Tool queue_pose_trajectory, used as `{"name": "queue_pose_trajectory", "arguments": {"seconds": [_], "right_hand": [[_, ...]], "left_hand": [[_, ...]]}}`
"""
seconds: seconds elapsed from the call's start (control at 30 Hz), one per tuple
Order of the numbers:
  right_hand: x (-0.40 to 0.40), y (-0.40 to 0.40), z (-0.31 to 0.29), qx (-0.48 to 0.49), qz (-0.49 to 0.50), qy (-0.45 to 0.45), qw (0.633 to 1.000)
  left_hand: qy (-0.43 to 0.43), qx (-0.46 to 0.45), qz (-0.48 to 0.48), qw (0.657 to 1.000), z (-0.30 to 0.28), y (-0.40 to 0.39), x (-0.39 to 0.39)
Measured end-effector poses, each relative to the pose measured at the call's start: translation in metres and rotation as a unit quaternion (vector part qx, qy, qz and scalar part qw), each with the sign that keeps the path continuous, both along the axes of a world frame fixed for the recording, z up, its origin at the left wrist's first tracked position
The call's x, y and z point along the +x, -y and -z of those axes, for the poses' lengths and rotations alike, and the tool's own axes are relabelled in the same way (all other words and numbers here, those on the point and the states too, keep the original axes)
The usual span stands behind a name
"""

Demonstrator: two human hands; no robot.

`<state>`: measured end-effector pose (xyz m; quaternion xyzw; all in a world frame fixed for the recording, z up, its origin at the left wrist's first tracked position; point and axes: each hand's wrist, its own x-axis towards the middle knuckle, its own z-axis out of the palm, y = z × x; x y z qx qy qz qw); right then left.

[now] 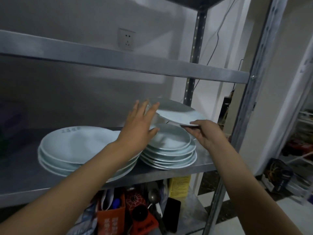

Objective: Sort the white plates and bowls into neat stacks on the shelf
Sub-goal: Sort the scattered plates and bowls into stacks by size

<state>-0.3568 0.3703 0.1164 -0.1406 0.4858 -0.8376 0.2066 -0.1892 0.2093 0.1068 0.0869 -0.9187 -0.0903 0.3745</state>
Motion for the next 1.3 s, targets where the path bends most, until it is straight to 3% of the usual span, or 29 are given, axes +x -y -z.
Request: {"name": "queue_pose_trajectory", "arguments": {"seconds": [0.4, 0.57, 0.63, 0.77, 1.07, 1.3], "right_hand": [[0.106, 0.064, -0.002, 0.036, -0.131, -0.121, 0.983], [0.121, 0.073, -0.002, 0.084, -0.095, -0.148, 0.981], [0.121, 0.076, 0.002, 0.122, -0.011, -0.166, 0.978], [0.109, 0.073, 0.013, 0.215, 0.150, -0.289, 0.921], [0.113, 0.063, 0.020, 0.238, 0.128, -0.293, 0.917], [0.104, 0.053, 0.023, 0.212, 0.146, -0.284, 0.924]], "left_hand": [[-0.134, -0.001, 0.034, 0.990, 0.009, 0.056, 0.116], [-0.154, 0.038, 0.010, 0.987, 0.014, 0.059, 0.146], [-0.139, 0.047, 0.005, 0.989, 0.016, 0.058, 0.151], [-0.113, 0.073, -0.010, 0.991, 0.026, 0.054, 0.155], [-0.031, 0.147, -0.060, 0.987, 0.044, 0.046, 0.155], [0.065, 0.119, -0.121, 0.983, 0.038, 0.040, 0.152]]}}
